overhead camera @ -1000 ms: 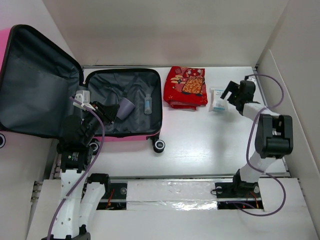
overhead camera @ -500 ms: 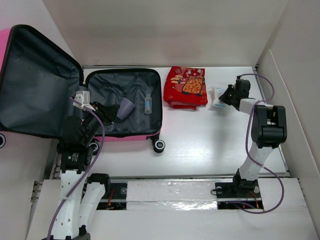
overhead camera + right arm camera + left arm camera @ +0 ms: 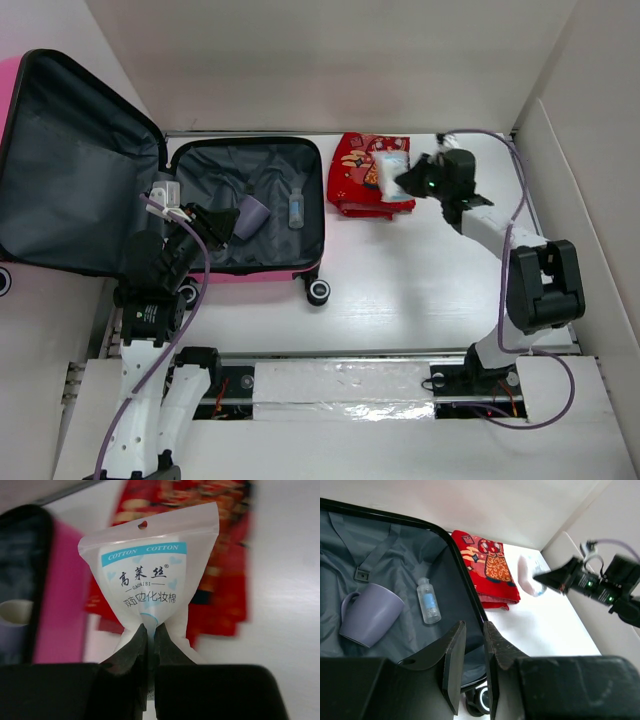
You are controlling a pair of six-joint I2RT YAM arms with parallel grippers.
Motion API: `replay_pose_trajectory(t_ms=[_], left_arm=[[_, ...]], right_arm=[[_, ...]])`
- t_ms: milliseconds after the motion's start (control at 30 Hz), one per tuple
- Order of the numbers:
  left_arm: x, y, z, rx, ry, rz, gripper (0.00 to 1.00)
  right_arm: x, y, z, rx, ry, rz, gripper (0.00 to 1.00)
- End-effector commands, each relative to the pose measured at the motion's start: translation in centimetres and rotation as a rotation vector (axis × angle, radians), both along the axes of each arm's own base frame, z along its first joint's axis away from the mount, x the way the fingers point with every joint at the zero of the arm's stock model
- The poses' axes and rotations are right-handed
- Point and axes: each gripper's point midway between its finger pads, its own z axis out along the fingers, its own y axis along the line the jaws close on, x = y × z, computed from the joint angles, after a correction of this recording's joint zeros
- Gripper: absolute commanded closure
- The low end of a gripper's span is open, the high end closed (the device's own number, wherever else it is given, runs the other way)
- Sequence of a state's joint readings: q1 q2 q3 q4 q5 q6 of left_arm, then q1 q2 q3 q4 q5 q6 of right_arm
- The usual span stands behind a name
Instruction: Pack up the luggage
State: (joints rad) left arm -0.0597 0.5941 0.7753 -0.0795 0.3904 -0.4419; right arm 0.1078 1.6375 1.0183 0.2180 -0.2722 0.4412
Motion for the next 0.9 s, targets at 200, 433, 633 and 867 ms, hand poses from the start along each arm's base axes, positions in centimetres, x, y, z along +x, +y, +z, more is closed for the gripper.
replay_pose_trajectory(t_ms=[200,433,633,867], left_arm=[[0.1,0.0,1.6,0.003,-0.064,-0.006,0.66],[0.0,0.1,1.6,0.008,-0.067,0.002,0.54],[0.0,0.0,1.7,0.006,-0.068,-0.007,0.54],[0.1,-0.3,1.6,0.000,-0.064,-0.024,0.54]], right_arm=[[-5.8,25.1,18.1,0.168,-0.390,0.604,0.09],[-2.3,20.2,14.4,0.114,-0.343,0.434,0.05],[3.3,6.3,5.4,-0.114,-0.158,-0.002,0.91],[5.4,-3.4,-4.5,-0.264,0.120,-0.165,0.17]])
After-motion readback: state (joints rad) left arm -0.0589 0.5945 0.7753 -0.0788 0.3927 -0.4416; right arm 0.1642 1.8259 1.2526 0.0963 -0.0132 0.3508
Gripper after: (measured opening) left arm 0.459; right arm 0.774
